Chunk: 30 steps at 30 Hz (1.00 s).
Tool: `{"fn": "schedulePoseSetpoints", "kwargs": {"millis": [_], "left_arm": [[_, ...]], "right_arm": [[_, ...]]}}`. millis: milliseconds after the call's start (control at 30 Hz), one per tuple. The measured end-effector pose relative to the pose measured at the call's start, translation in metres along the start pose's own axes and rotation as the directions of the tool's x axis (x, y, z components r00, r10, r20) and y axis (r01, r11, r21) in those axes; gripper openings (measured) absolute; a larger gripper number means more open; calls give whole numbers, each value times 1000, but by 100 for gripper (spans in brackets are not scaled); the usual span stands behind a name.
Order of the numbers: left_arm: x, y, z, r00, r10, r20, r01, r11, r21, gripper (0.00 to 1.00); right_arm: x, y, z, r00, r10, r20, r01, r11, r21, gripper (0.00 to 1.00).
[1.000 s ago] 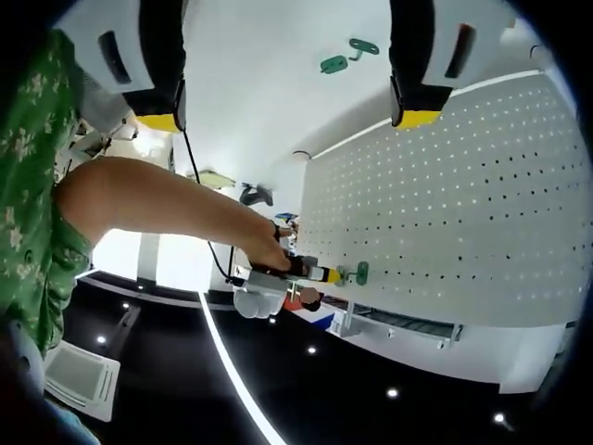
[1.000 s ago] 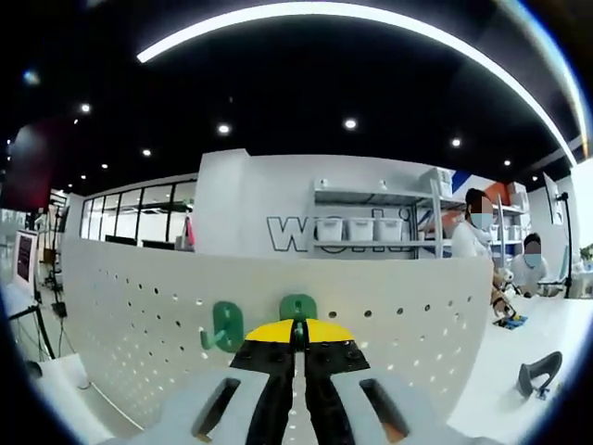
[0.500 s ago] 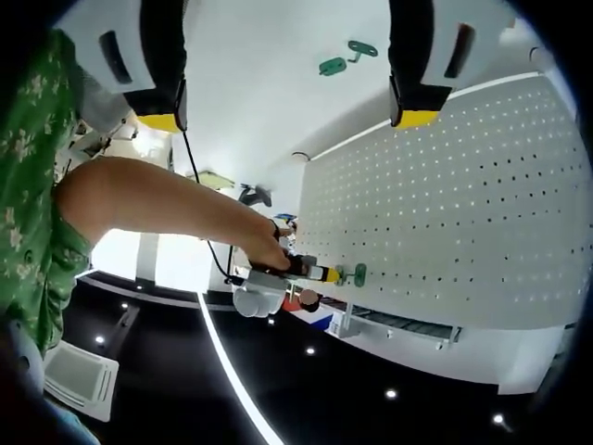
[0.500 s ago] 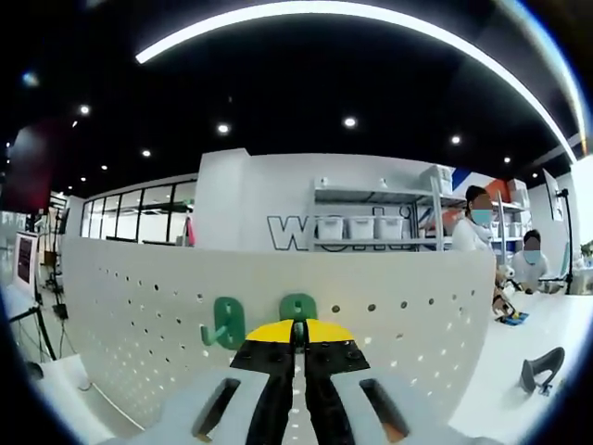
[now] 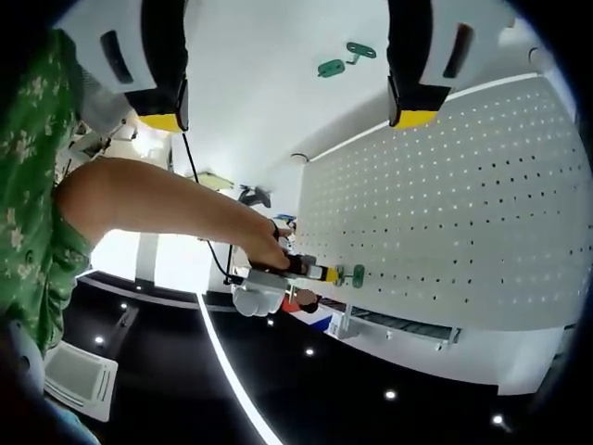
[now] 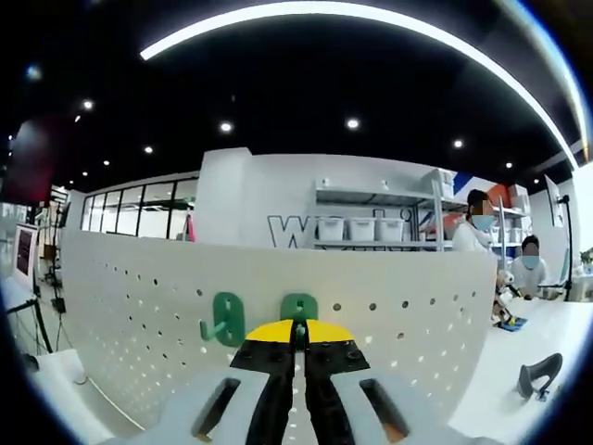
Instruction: Insert the hook assembly into the mounting plate slot until the hook locks in place.
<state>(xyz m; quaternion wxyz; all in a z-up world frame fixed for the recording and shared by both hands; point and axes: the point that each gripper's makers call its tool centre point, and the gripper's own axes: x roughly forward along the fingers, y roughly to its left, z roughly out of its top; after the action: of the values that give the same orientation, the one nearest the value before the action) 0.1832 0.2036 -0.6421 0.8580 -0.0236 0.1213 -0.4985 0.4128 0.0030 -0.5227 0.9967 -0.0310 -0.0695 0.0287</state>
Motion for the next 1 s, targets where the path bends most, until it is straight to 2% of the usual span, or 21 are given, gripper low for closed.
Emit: {"fn": "schedulePoseSetpoints", "kwargs": {"millis": [667, 800, 1000], "left_arm": [[1, 0, 0, 1000, -2, -2, 2, 1000, 4, 90], [1, 0, 0, 1000, 0, -4, 0, 1000, 4, 90], [0, 0, -1, 1000, 0, -5, 0, 1000, 5, 90]], "right_arm": [[0, 3, -6, 1000, 19, -15, -20, 999, -31, 2], [-1, 0, -8, 1000, 15, -20, -16, 1000, -21, 7], [-2, 0, -10, 1000, 19, -24, -19, 999, -27, 8]]}}
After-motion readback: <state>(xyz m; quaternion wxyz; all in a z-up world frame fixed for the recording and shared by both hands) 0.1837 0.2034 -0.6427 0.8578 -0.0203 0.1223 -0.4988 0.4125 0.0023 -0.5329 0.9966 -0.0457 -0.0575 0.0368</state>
